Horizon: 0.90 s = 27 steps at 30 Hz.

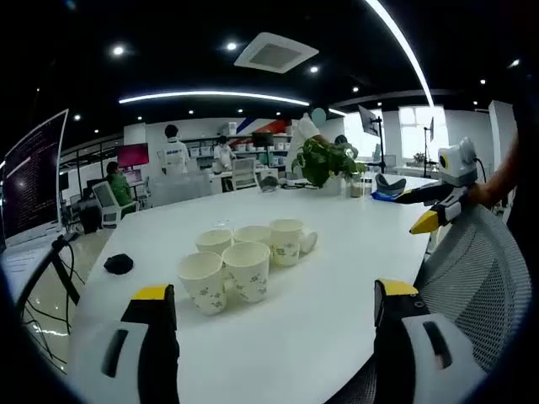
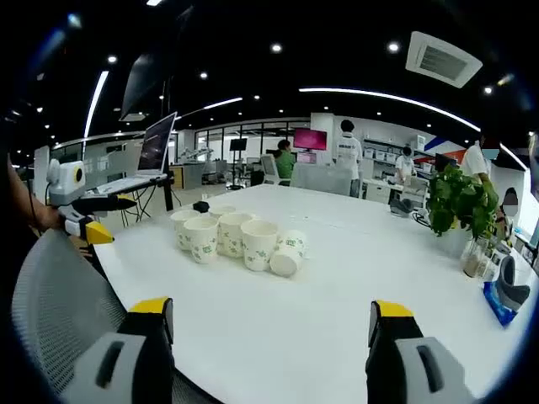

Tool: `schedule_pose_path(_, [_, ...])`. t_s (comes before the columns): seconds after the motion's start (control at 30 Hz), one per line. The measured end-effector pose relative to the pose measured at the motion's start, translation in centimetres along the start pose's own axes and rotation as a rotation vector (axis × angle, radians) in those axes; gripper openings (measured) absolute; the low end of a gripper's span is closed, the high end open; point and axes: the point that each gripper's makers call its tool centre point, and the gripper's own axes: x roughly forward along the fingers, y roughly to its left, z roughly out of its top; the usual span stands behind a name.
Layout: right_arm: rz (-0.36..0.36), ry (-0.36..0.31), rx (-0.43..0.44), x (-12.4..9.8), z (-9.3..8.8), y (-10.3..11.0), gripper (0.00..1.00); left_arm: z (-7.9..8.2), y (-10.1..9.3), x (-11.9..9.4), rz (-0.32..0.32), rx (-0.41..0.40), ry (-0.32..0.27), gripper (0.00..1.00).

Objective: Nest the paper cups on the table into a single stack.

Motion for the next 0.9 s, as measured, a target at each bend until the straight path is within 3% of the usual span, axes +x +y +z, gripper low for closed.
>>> schedule_pose_path(0.9, [-0.001, -0.011, 0.001, -0.06, 0.18, 0.02, 0.99, 0.40, 0.06, -0.08, 0.003, 0.002, -0.021, 0.99])
